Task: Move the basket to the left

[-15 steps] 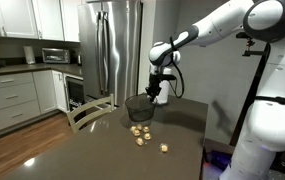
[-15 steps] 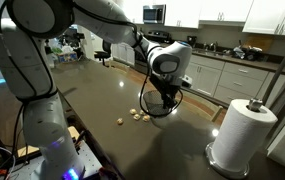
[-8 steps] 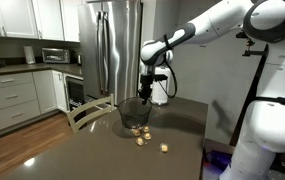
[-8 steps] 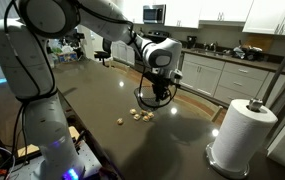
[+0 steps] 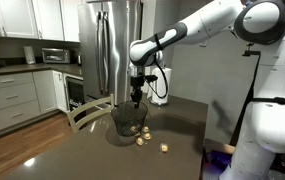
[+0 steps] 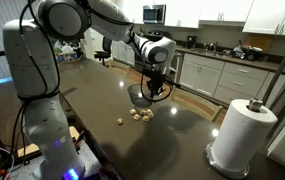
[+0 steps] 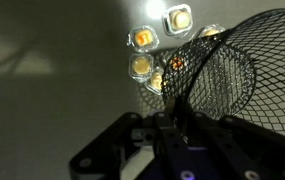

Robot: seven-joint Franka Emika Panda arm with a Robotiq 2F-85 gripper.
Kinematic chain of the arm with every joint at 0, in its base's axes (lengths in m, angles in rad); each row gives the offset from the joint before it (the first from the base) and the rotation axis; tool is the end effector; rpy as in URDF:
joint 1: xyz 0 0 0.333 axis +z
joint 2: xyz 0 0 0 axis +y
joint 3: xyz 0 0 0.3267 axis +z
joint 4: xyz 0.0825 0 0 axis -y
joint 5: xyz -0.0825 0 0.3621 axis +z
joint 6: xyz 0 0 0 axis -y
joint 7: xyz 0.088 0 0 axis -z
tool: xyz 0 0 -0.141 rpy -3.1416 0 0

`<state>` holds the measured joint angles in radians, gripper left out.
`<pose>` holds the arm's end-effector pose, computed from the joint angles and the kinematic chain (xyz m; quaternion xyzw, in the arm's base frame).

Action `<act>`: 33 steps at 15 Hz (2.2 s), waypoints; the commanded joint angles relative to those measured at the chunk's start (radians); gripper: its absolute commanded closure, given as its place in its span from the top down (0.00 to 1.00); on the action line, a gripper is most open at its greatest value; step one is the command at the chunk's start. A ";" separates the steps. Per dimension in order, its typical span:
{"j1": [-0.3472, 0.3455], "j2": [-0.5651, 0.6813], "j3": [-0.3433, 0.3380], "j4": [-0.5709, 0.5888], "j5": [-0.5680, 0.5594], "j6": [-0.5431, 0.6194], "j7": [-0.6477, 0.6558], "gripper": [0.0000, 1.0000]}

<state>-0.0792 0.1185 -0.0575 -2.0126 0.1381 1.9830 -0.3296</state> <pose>0.5346 -0.0600 0.3734 -0.9936 -0.0637 0.0583 0.0731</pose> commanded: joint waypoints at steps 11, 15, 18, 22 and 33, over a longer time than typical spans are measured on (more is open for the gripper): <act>0.063 0.214 0.112 0.244 -0.058 -0.102 -0.063 0.06; 0.076 0.218 0.135 0.245 -0.083 -0.072 -0.106 0.06; 0.079 0.197 0.148 0.217 -0.108 -0.030 -0.172 0.06; 0.087 0.179 0.157 0.183 -0.165 0.065 -0.230 0.06; 0.052 0.176 0.183 0.155 -0.093 0.153 -0.377 0.06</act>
<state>0.0010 0.3041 0.1082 -1.8529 -0.0086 2.1646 -0.6246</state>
